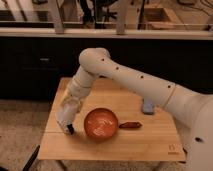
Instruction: Place the ceramic cup over the eraser
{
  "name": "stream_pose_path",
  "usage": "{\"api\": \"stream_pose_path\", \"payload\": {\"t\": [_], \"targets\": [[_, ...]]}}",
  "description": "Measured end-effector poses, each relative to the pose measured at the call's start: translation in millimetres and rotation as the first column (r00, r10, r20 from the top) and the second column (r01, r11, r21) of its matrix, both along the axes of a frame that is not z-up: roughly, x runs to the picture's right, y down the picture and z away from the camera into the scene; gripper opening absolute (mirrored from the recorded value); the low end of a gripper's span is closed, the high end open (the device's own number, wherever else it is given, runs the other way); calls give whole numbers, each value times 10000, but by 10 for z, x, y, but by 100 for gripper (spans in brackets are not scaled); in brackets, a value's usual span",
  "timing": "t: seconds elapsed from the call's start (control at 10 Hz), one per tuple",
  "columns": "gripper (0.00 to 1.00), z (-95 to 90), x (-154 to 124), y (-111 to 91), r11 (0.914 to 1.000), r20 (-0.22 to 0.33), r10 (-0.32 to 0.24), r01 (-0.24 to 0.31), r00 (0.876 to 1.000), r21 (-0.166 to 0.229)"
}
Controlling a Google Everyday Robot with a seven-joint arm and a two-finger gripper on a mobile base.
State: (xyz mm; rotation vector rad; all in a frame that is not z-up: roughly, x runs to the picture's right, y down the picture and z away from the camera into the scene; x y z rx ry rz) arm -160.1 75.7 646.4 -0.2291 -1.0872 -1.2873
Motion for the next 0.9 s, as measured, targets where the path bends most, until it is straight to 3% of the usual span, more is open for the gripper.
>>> {"api": "stream_pose_path", "payload": {"t": [0.9], "targets": [[3, 131, -15, 66, 9998, -245, -197, 199, 9995, 78]]}}
